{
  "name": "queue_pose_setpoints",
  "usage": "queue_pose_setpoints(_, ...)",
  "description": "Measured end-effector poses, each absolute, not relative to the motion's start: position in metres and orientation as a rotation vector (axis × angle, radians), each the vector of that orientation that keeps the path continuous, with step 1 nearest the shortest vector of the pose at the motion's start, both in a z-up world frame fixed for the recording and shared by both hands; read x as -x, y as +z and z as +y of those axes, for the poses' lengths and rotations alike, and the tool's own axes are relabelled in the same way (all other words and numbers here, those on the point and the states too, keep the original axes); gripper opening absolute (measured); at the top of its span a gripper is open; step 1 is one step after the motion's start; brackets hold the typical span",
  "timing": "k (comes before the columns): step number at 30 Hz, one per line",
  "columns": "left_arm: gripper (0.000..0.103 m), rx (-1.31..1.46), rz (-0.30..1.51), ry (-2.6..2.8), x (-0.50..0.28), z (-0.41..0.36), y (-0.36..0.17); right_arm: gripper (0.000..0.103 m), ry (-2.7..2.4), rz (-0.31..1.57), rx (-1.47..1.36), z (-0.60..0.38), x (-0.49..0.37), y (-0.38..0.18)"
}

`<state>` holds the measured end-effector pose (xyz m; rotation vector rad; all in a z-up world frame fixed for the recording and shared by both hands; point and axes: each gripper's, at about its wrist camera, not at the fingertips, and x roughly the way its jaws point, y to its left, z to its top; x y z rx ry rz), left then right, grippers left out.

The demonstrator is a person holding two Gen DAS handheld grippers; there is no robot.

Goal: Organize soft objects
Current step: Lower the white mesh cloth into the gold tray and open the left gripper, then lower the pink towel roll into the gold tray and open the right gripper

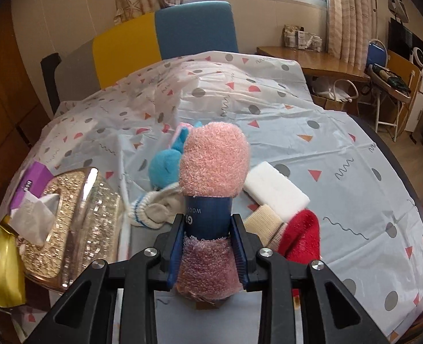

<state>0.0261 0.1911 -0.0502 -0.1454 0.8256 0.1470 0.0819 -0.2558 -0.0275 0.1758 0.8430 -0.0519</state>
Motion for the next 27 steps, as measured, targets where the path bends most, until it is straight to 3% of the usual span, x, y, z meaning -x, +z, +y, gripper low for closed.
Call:
queue_pose_setpoints(6,0.069,0.143,0.789,0.153,-0.010,0.200,-0.041,0.031,0.102,0.772,-0.158,-0.191,-0.101,0.025)
queue_pose_setpoints(13,0.069,0.181,0.759,0.236,0.013,0.231,-0.037,0.030,0.463,0.740,-0.011,-0.039,-0.104,0.068)
queue_pose_setpoints(20,0.069,0.210,0.755,0.342,0.032,0.263,-0.037,0.031,0.664,0.885,0.170,0.089,-0.082,0.008)
queue_pose_setpoints(27,0.071,0.217,0.764,0.382,0.041,0.275,-0.042,0.032,0.656,1.031,0.243,0.128,-0.086,-0.061)
